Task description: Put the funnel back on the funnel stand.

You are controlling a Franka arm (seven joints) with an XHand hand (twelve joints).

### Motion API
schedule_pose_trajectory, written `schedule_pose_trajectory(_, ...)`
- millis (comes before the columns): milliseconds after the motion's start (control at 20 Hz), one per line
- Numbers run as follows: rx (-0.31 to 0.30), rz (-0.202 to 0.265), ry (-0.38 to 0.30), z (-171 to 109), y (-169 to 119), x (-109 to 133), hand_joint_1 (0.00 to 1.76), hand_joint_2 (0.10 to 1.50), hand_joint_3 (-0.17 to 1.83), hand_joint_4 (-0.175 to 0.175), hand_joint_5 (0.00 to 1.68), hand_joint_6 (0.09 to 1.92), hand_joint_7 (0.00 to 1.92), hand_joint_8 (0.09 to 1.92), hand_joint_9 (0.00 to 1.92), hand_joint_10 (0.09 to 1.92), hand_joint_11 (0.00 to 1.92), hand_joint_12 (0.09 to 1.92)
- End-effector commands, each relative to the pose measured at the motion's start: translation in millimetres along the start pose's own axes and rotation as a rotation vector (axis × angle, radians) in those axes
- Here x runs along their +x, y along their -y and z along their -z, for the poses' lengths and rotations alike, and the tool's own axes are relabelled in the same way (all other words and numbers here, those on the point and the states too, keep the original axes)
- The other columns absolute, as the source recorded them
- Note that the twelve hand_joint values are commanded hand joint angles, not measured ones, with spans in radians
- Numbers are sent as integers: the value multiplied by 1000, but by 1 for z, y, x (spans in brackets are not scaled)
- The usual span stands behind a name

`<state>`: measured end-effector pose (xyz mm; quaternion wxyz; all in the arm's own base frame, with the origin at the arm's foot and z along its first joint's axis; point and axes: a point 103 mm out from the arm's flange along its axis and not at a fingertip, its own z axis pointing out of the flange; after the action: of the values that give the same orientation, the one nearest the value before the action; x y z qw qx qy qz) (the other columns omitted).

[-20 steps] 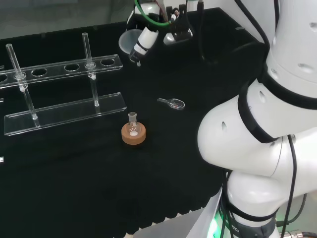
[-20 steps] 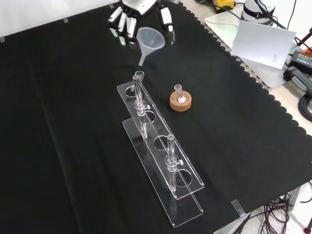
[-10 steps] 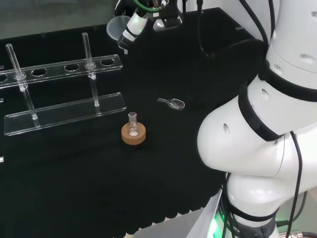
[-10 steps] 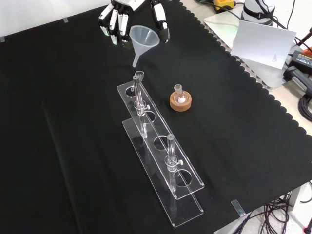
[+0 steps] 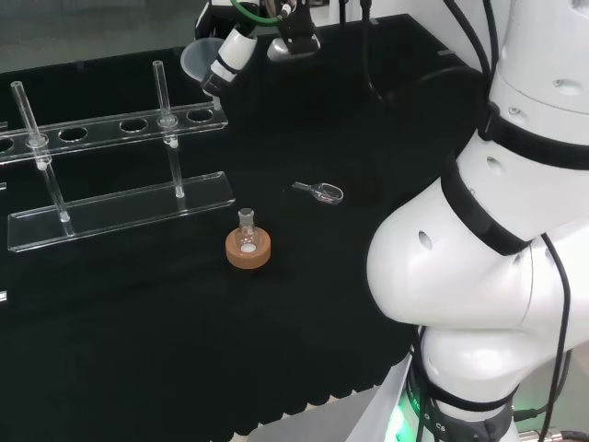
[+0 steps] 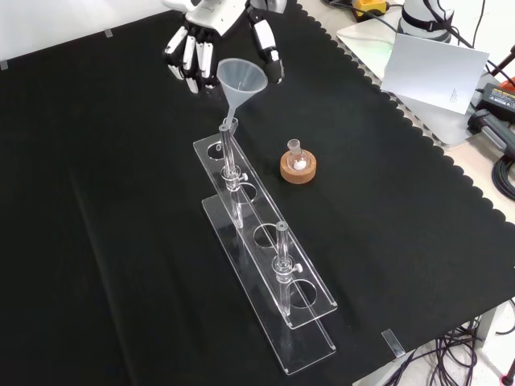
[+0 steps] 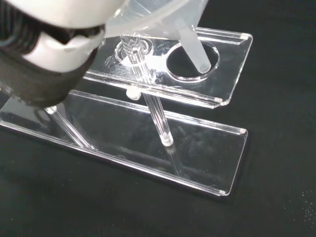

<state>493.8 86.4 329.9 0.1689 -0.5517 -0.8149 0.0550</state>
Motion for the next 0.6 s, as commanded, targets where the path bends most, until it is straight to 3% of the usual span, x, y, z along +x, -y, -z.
schedule_pose_trajectory(50,5,-20,15,-3,-12,-3,938,520,522,48,777,564,1140,436,627,595,0,1397)
schedule_pose_trajectory(600,10,-3,23,-3,-42,-7,938,519,533,47,782,566,1141,436,628,594,0,1398)
